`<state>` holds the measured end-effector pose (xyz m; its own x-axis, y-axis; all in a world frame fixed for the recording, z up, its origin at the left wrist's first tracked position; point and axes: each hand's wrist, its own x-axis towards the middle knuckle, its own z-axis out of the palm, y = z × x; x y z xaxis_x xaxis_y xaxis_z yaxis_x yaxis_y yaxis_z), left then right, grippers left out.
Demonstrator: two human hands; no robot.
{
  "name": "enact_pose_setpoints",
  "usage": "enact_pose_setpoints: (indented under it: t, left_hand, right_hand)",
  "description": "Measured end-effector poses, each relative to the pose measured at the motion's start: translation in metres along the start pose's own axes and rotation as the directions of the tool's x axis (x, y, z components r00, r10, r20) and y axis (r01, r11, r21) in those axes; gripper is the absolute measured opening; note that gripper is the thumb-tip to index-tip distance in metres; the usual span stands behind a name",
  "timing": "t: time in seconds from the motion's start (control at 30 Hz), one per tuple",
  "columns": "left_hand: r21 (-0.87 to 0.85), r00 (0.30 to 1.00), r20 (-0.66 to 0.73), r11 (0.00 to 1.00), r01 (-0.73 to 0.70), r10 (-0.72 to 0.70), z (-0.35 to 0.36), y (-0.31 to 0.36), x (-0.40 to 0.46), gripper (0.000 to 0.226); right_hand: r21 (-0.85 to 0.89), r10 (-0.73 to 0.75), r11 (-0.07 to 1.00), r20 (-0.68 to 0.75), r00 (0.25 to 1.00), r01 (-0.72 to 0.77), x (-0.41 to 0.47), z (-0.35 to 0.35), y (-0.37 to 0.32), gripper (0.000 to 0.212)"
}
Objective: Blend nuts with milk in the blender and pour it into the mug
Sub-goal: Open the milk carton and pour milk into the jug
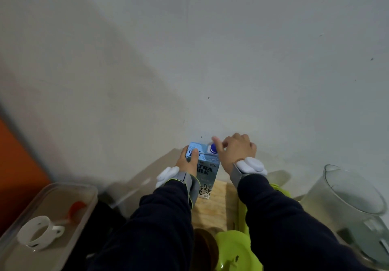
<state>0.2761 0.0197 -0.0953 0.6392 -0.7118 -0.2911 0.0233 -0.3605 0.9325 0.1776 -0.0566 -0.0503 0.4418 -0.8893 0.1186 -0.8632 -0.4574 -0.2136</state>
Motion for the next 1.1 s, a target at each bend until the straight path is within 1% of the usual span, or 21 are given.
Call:
enact_pose_setpoints:
  t: [0.03,0.1,0.17,0.23,0.27,0.33,0.4,0.43,0.5,0.57,0.67,0.77,0.8,0.87,0.9,0.93,0.97,1.0,1.03,1.07,1.1]
  left_hand:
    - [-0.007,1.000,-0.004,1.000,0.011,-0.011,0.000,0.000,0.000,0.047]
    - [-0.008,1.000,0.002,1.000,0.020,-0.020,0.000,0.000,-0.001,0.048]
    - [0.004,1.000,-0.001,1.000,0.008,-0.008,0.000,0.000,-0.001,0.047]
    - [0.009,1.000,-0.009,1.000,0.002,-0.002,0.000,0.001,-0.001,0.047]
    - [0.010,1.000,-0.013,1.000,0.003,-0.003,0.000,0.001,-0.001,0.046]
    - [0.011,1.000,-0.014,1.000,0.002,-0.002,0.001,0.002,-0.002,0.046]
    - [0.010,1.000,-0.020,1.000,0.005,-0.005,0.002,0.003,-0.003,0.045]
    - [0.014,1.000,-0.026,1.000,0.006,-0.005,0.002,0.003,-0.002,0.045]
    - [0.040,0.999,-0.036,0.999,0.004,-0.003,0.003,0.002,0.000,0.046]
    - [0.056,0.999,-0.044,0.998,0.003,-0.001,0.005,0.001,0.001,0.046]
    - [0.056,0.999,-0.050,0.998,-0.003,0.006,0.006,0.003,0.000,0.045]
    - [0.079,0.999,-0.040,0.997,0.002,0.001,0.005,0.003,0.001,0.045]
    - [0.078,0.999,-0.039,0.997,0.006,-0.003,0.006,0.002,0.002,0.046]
    - [0.050,0.999,-0.049,0.999,0.012,-0.009,0.006,0.000,0.002,0.048]
    - [0.041,0.998,-0.056,0.999,0.017,-0.015,0.006,0.000,0.002,0.049]
    - [0.047,0.998,-0.055,0.999,0.022,-0.020,0.006,0.000,0.002,0.049]
    - [0.061,0.999,-0.046,0.998,0.025,-0.022,0.006,0.001,0.001,0.049]
    - [0.077,0.999,-0.040,0.997,0.022,-0.019,0.005,0.001,0.001,0.049]
    - [0.083,0.999,-0.045,0.996,0.021,-0.017,0.006,0.001,0.001,0.049]
    - [0.075,0.998,-0.053,0.997,0.021,-0.017,0.006,0.001,0.000,0.049]
    - [0.061,0.998,-0.063,0.998,0.022,-0.018,0.006,0.001,0.000,0.048]
  right_hand:
    - [-0.010,0.025,1.000,-0.033,0.999,-0.026,-0.001,-0.002,0.001,0.058]
    - [0.028,0.052,0.998,-0.068,0.996,-0.050,-0.004,-0.004,0.002,0.055]
    - [0.052,0.038,0.998,-0.002,0.999,-0.038,-0.005,-0.004,-0.001,0.049]
    - [0.019,0.020,1.000,0.063,0.998,-0.022,-0.008,-0.003,-0.003,0.051]
    - [0.011,0.027,1.000,0.064,0.998,-0.028,-0.010,-0.003,-0.002,0.050]
    - [0.031,0.060,0.998,0.037,0.997,-0.061,-0.013,-0.004,0.002,0.042]
    - [0.079,0.031,0.996,0.023,0.999,-0.033,-0.011,-0.006,0.005,0.036]
    - [0.117,-0.023,0.993,0.051,0.998,0.017,-0.008,-0.007,0.003,0.036]
    - [0.155,-0.136,0.982,0.186,0.973,0.107,0.001,-0.010,-0.005,0.038]
    - [0.076,-0.168,0.986,0.313,0.935,0.152,0.010,-0.015,-0.012,0.040]
    - [-0.057,-0.199,0.970,0.382,0.903,0.238,0.017,-0.022,-0.016,0.041]
    - [-0.066,-0.210,0.964,0.411,0.887,0.258,0.018,-0.025,-0.015,0.041]
    - [-0.058,-0.218,0.963,0.401,0.890,0.263,0.018,-0.025,-0.013,0.039]
    - [-0.092,-0.240,0.954,0.327,0.914,0.284,0.017,-0.026,-0.007,0.030]
    - [-0.164,-0.251,0.939,0.277,0.927,0.303,0.015,-0.026,-0.003,0.032]
    - [-0.245,-0.250,0.921,0.227,0.941,0.304,0.012,-0.026,0.000,0.041]
    - [-0.288,-0.245,0.914,0.172,0.954,0.287,0.008,-0.025,0.003,0.048]
    - [-0.278,-0.249,0.922,0.113,0.962,0.271,0.005,-0.023,0.004,0.052]
    - [-0.210,-0.251,0.943,0.063,0.966,0.258,0.004,-0.021,0.005,0.050]
    - [-0.103,-0.248,0.962,0.044,0.968,0.252,0.004,-0.019,0.004,0.045]
    - [0.005,-0.251,0.968,0.059,0.966,0.251,0.005,-0.016,0.003,0.037]
